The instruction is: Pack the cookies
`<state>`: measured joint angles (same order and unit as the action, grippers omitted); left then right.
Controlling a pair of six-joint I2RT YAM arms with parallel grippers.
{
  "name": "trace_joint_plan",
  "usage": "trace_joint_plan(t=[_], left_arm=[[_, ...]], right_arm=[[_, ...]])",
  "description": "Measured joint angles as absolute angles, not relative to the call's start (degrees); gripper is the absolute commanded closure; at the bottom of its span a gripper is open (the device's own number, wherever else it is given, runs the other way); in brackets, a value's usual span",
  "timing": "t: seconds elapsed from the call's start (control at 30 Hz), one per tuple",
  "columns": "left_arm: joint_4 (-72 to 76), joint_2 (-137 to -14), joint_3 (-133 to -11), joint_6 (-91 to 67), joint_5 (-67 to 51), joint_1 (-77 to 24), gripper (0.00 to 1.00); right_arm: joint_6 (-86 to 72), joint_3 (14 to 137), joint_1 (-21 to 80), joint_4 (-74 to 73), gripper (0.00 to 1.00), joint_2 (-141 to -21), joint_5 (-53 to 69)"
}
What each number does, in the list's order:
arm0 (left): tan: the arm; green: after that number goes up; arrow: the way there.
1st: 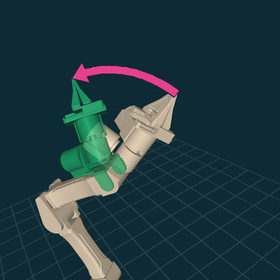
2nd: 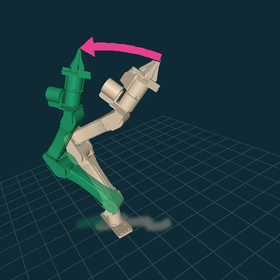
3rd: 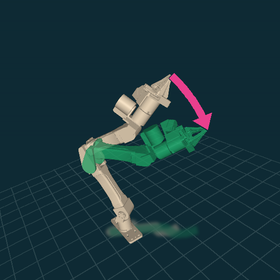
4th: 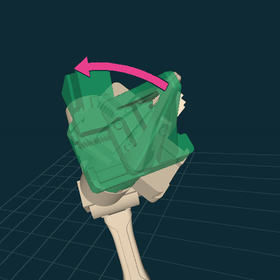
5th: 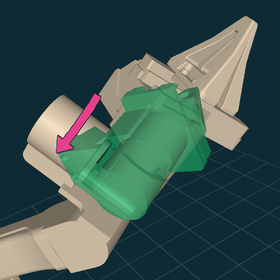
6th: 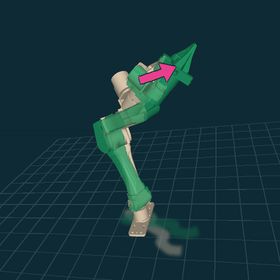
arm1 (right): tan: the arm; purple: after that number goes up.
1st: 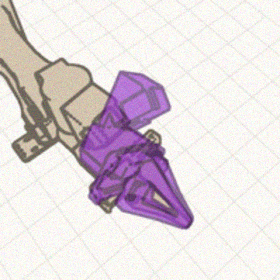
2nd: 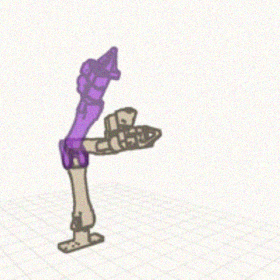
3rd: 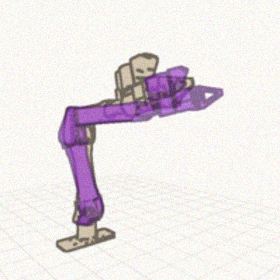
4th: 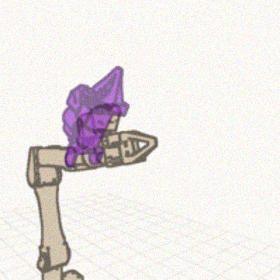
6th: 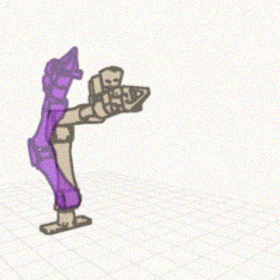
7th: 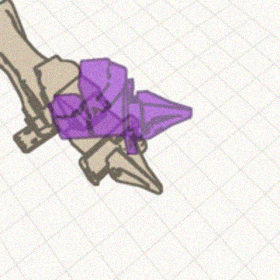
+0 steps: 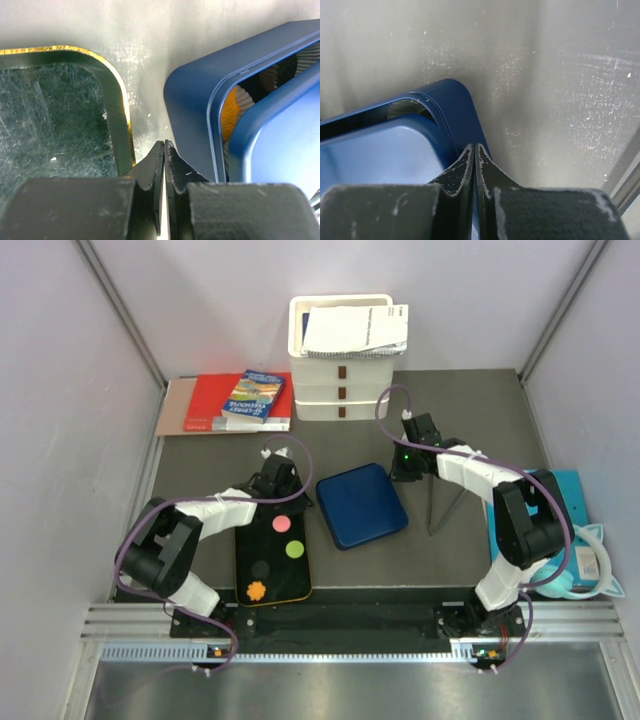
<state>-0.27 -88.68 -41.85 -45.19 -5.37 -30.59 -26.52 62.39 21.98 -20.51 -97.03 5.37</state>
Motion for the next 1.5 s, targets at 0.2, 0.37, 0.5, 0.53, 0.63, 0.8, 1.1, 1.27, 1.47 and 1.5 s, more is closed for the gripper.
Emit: trace_joint_plan(t=[0.2, 0.37, 0.5, 0.53, 0.63, 0.8, 1.1, 1.27, 1.47, 1.5], left_arm=[[-0.21, -88.66, -42.19, -45.12, -5.08, -30.59, 0.94], [-0.43, -88.53, -42.33, -45.06, -3.55, -30.59, 0.94], [-0.51, -87.99, -42.33, -45.06, -2.22, -30.59, 0.94], [-0.62, -87.83, -42.35, -45.06, -1.96, -30.59, 0.94], [-1.45, -87.35, -42.39, -45.06, -1.41, -30.59, 0.95], [-2.90, -86.26, -42.44, -45.01, 0.75, -30.59, 0.91], [-4.80, -84.79, -42.76, -44.88, 3.66, -30.59, 0.81], [-4.82, -84.77, -42.76, -44.97, 3.92, -30.59, 0.80], [-4.97, -83.42, -42.74, -45.10, 4.08, -30.59, 0.77], [-4.97, -82.98, -42.74, -45.10, 4.19, -30.59, 0.75]], right_arm=[[-27.00, 62.30, 21.96, -20.69, 1.00, -96.38, 3.90], [-27.66, 62.28, 21.96, -21.76, 1.00, -91.09, -1.74], [-28.05, 62.28, 21.96, -23.27, 1.00, -83.79, -5.39], [-28.03, 62.28, 21.96, -23.88, 1.00, -82.13, -5.78], [-27.24, 62.11, 22.24, -26.24, 1.00, -78.56, -5.87], [-26.37, 55.77, 24.93, -30.59, 1.00, -71.77, -6.17], [-29.21, 40.56, 28.73, -37.04, 1.00, -58.67, -5.98], [-31.20, 36.91, 29.12, -35.38, 1.00, -57.76, -4.64], [-34.72, 30.33, 29.15, -29.71, 1.00, -57.39, -2.07], [-35.20, 29.50, 29.15, -28.75, 1.00, -57.47, -1.74]])
